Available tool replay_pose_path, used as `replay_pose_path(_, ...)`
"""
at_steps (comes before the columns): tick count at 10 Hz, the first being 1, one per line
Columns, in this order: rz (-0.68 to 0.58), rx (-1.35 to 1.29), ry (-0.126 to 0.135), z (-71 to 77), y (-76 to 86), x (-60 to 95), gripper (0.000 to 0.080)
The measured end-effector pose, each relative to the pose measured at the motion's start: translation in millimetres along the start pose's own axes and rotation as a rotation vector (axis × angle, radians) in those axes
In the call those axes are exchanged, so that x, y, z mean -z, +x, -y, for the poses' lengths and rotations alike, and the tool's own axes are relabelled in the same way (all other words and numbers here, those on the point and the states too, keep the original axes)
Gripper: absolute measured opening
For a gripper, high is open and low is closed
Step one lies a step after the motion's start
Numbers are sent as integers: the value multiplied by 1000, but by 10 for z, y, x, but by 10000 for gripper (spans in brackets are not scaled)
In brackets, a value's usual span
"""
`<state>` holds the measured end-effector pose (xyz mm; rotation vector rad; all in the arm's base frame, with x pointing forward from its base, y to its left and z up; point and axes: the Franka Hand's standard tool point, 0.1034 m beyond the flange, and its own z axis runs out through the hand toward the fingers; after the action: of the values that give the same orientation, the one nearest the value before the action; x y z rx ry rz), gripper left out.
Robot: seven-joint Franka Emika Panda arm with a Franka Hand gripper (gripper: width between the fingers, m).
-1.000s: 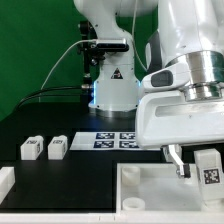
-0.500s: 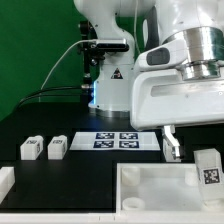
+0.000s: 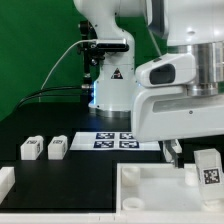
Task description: Assemble one leg
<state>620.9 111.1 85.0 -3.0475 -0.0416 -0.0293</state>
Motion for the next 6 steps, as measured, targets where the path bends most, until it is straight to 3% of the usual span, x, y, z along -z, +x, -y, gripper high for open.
replay_pose_path(5,-28,-6,0,41,49,-40,649)
replay_pose_path(6,-28,-6,0,41,48,-42,517)
